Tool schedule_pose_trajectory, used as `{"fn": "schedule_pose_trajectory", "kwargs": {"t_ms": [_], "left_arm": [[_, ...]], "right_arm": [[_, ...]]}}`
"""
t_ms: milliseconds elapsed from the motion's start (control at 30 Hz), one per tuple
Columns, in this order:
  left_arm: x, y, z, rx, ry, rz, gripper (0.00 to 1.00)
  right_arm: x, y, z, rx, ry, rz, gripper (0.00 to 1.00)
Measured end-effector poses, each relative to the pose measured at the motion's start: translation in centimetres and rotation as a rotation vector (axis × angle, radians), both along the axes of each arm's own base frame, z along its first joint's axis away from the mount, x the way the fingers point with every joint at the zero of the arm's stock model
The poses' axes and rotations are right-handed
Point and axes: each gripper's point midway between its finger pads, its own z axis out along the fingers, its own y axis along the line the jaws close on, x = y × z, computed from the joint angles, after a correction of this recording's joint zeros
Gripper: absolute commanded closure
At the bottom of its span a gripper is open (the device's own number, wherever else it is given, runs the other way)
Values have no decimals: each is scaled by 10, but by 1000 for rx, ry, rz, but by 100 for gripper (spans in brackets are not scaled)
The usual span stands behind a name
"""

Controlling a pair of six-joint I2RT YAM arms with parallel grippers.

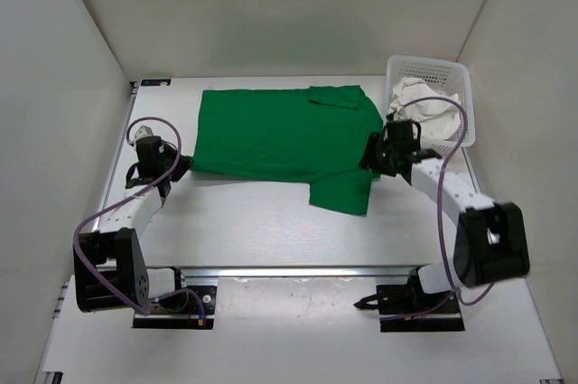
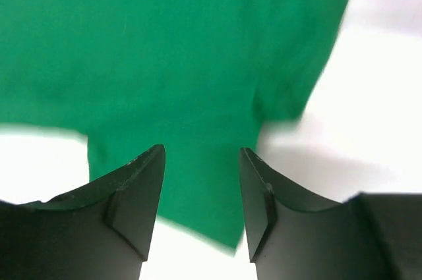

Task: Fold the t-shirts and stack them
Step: Flatten out the tshirt

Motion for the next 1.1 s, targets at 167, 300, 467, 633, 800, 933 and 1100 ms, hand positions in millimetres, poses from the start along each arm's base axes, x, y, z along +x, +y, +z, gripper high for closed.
{"fn": "schedule_pose_trajectory", "kwargs": {"t_ms": [167,300,467,633,800,933,1100], "left_arm": [[-1,-15,0,-19,-3,-42,100],[-1,-25,0,-27,-6,-71,100],[-1,-32,1,-38,-16,-87,100],[0,-32,2,-40,-18,-87,100],[-1,-32,1,-40,-16,-87,100],[-1,-30,1,-42,-18,-83,100],[0,-31,1,-44,-24,-83,100]], "right_arm": [[-81,6,-34,25,62,24,62],[-127,-5,-70,46,158,-35,60],[-125,0,-70,143,125,-80,61],[-123,12,-69,229,114,-96,62],[-122,15,-70,296,123,-116,69],[-121,16,-72,313,133,-127,72],[-119,15,-73,318,135,-135,73]]}}
